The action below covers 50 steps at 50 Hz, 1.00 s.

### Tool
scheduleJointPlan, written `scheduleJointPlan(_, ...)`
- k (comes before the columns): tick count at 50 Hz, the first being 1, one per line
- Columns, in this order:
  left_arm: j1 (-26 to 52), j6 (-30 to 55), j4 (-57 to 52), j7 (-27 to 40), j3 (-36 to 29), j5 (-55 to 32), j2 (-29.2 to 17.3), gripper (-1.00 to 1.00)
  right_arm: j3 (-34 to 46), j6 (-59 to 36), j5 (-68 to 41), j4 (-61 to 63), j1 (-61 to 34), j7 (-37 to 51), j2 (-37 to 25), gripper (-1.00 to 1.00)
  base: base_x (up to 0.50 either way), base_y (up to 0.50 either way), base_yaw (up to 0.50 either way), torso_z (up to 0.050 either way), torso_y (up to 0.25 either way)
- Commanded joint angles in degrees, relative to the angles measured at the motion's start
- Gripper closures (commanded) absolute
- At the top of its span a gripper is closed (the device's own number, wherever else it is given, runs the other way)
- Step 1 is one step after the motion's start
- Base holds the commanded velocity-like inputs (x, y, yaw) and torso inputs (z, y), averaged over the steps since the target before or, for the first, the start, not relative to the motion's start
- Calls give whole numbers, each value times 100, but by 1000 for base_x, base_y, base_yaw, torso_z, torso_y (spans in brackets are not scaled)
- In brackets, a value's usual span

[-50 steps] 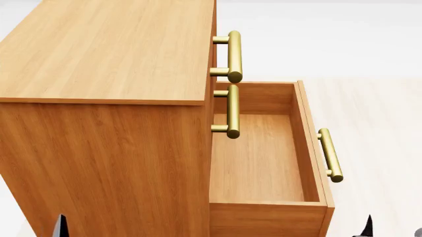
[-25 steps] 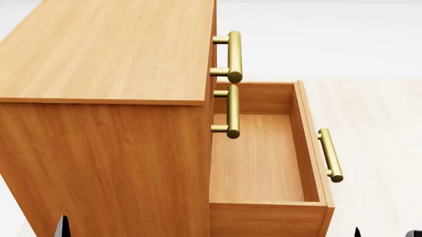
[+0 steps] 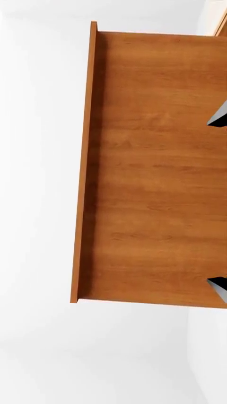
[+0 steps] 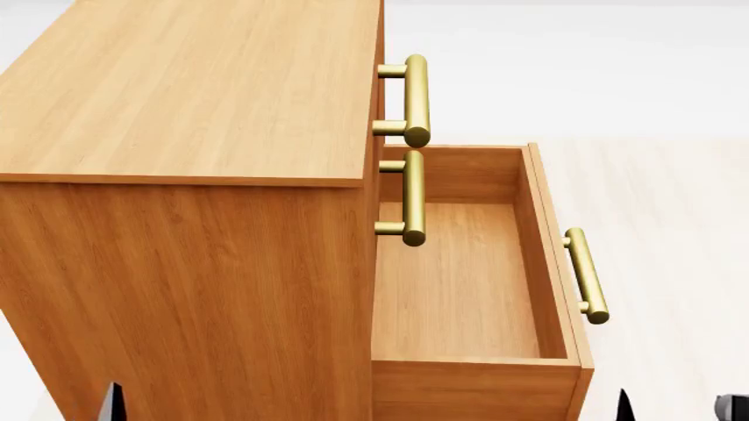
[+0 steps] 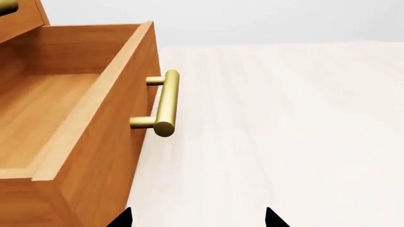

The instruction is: Close the bottom drawer of the cabinet.

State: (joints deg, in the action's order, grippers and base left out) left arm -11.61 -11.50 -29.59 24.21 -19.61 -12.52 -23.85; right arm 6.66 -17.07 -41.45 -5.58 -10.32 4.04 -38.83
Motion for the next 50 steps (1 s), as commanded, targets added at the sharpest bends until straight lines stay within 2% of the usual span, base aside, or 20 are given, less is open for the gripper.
scheduleJointPlan(1, 36, -58, 143, -103, 70, 85, 85, -100, -157, 147, -135, -198, -69, -220, 86, -100, 0, 0, 0, 0, 0)
scheduleJointPlan(50, 77, -48, 151, -37, 31, 32, 25, -100, 283, -318, -73, -192, -507, -401, 44, -100, 0, 0, 0, 0, 0)
